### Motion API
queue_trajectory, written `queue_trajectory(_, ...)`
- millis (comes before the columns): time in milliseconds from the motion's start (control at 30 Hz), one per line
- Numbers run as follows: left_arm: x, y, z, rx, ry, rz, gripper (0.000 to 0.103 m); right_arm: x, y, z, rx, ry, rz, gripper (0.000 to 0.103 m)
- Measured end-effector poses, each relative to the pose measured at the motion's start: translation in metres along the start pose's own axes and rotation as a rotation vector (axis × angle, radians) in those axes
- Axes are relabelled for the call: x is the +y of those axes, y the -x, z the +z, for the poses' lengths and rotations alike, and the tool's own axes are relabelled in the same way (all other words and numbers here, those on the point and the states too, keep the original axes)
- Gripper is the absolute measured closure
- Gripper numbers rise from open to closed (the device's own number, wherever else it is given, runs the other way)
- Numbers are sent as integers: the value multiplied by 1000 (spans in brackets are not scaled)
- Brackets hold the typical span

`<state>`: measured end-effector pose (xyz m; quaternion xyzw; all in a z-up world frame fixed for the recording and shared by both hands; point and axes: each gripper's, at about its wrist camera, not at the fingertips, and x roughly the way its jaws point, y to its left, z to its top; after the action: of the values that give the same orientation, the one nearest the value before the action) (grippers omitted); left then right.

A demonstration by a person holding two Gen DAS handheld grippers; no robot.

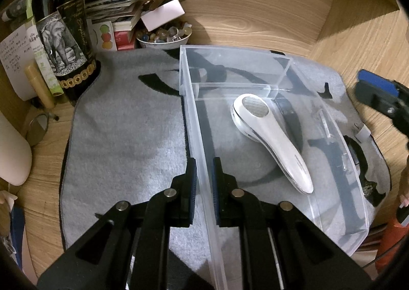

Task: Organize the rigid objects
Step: 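Move the right gripper to the white plug adapter and grasp it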

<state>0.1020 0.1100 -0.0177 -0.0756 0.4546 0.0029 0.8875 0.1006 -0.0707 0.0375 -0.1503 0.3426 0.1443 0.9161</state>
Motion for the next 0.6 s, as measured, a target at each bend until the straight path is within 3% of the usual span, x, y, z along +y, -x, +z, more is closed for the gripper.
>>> queue_trajectory(100, 0, -1, 1, 2, 5, 1, 92, -17, 13, -6, -30, -37, -26, 41)
queue_trajectory(300, -1, -3, 3, 10, 5, 8, 92, -57, 36, -23, -69, -111, -111, 39)
queue_trajectory(433, -1, -3, 4, 11, 8, 12, 92, -82, 45, -34, -92, -171, -162, 28)
queue_trajectory(600, -1, -3, 4, 12, 9, 15, 92, -114, 38, -52, -48, -238, -233, 28)
